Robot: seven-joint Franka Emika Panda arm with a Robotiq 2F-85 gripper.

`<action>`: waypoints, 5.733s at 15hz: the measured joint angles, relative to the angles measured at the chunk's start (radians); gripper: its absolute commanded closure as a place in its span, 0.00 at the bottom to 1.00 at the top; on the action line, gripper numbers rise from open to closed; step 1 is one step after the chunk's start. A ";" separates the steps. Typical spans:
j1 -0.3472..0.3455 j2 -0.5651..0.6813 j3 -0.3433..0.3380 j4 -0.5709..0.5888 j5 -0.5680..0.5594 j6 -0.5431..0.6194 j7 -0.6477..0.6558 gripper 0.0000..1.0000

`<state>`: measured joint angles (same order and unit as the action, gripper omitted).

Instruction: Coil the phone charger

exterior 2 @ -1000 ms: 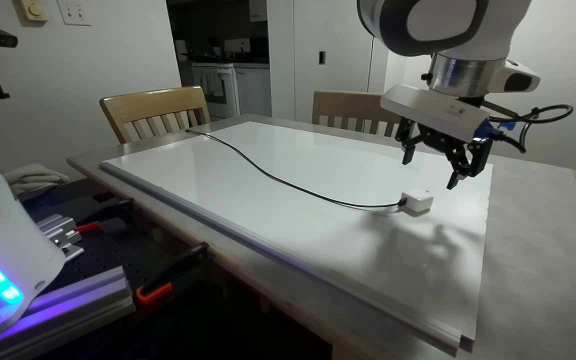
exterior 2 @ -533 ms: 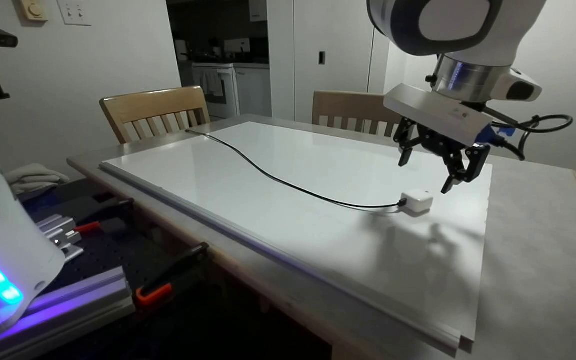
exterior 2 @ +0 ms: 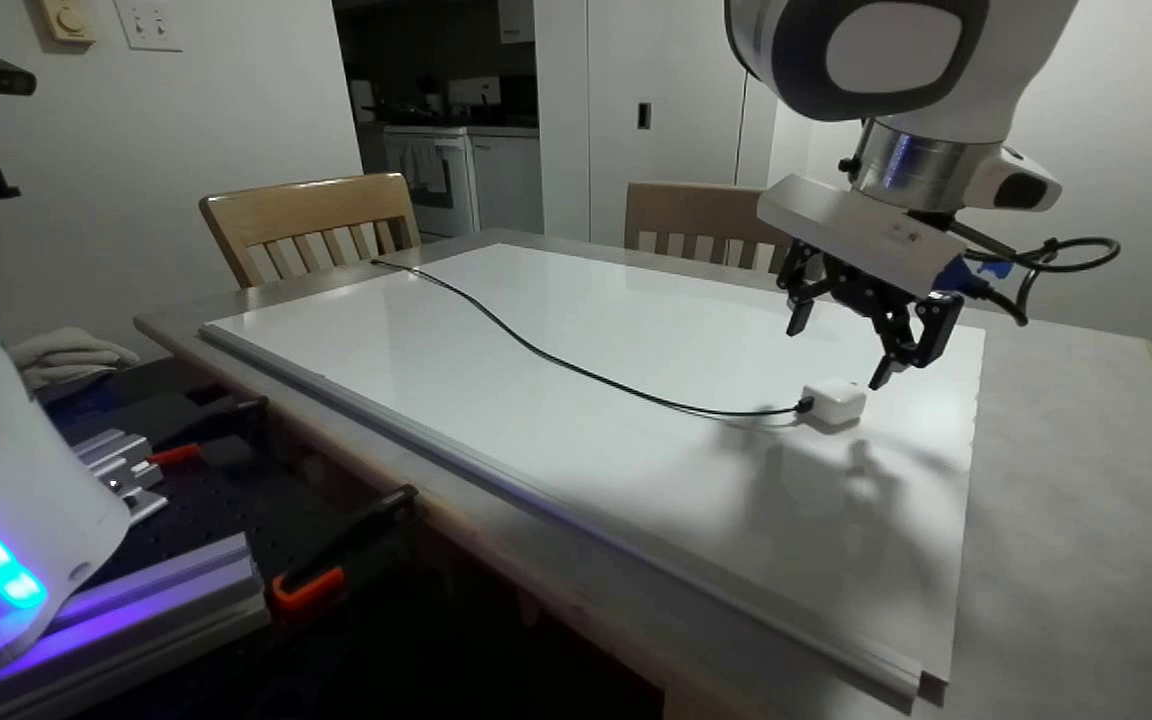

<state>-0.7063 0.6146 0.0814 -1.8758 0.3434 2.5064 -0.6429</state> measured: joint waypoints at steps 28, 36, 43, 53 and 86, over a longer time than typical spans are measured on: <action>0.053 0.019 -0.053 -0.073 -0.020 0.140 0.040 0.00; 0.052 0.035 -0.049 -0.073 -0.020 0.169 0.040 0.62; 0.052 0.035 -0.043 -0.073 -0.020 0.179 0.037 0.73; -0.010 0.043 0.093 -0.071 -0.019 0.151 -0.190 0.73; 0.205 0.081 0.000 0.110 -0.153 -0.063 -0.310 0.73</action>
<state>-0.5009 0.6955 0.0819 -1.7656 0.1902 2.4437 -0.9532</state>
